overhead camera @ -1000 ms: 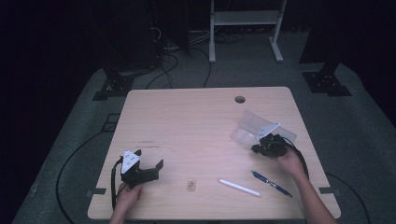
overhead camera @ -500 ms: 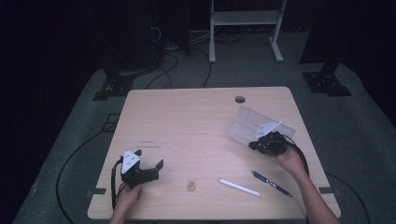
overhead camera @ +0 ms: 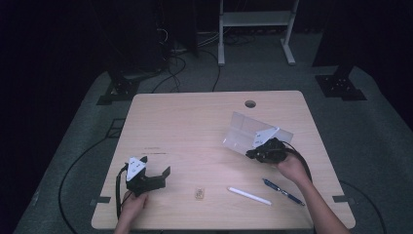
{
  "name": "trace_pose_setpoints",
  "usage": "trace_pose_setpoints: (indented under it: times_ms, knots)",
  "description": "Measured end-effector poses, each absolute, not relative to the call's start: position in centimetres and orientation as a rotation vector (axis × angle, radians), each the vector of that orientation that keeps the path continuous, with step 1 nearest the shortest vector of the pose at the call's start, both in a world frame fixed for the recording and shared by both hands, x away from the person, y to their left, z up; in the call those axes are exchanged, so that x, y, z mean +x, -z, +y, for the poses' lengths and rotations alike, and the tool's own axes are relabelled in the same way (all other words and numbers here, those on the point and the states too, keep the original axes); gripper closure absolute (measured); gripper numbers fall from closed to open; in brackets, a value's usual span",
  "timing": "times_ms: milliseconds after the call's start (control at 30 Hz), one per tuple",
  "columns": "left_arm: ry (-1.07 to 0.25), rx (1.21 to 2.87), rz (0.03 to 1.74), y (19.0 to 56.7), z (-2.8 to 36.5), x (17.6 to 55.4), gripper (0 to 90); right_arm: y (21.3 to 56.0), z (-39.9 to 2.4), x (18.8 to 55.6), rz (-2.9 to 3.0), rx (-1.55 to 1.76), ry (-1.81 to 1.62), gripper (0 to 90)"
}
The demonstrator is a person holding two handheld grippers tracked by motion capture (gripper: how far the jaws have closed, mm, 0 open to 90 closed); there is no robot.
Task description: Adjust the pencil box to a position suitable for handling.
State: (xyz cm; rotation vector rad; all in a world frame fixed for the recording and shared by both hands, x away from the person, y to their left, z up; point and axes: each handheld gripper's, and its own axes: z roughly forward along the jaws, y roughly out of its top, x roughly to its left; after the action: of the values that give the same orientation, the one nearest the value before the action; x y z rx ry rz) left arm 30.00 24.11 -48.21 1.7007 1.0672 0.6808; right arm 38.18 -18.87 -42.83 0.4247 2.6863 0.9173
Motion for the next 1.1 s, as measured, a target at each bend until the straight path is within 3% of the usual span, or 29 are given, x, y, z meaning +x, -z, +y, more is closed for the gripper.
trace_pose_setpoints:
  times_ms: [1100]
  knots:
    - [-0.675, 1.700, 1.068, 48.2, 24.2, 30.0, 0.0, 45.6, -12.2, 38.0, 2.823, 0.257, -0.925, 86.3]
